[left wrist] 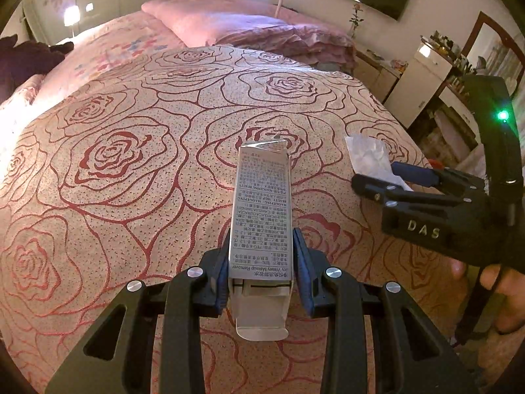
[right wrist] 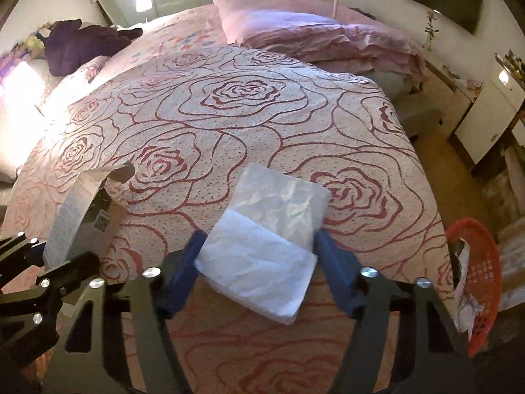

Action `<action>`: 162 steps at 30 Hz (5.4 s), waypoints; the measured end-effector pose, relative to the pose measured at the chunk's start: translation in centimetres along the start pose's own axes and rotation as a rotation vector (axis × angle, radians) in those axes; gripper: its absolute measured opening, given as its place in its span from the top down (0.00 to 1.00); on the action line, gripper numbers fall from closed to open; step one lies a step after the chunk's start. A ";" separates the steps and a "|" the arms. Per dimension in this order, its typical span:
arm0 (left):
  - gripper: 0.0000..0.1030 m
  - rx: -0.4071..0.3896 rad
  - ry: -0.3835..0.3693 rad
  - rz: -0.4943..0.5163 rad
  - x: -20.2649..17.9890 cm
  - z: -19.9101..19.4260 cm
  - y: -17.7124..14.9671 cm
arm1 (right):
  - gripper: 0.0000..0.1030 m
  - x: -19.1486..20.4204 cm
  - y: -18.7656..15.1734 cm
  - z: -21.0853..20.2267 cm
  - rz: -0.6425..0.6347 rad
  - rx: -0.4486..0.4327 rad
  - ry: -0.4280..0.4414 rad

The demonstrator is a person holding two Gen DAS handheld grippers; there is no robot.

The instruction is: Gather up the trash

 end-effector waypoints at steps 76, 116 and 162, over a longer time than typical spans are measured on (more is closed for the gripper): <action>0.70 0.011 -0.211 0.271 -13.9 1.7 4.8 | 0.73 -18.1 -7.7 -9.8 0.361 -0.136 -0.094; 0.31 0.092 -0.270 0.535 -29.3 9.4 9.0 | 0.71 -29.6 -9.3 -7.3 0.575 -0.087 -0.206; 0.18 -0.052 -0.109 0.507 -25.6 3.5 6.8 | 0.12 -23.7 -12.7 -12.4 0.599 -0.178 -0.257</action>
Point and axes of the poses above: each gripper's, at about its wrist camera, not at the fingertips, and z roughly the way its jaws point, x to its left, y to its top, the point moved 1 cm from there along z, roughly the way its jaws point, and after that the axes turned 6 degrees about z, right-handed, at the moved point
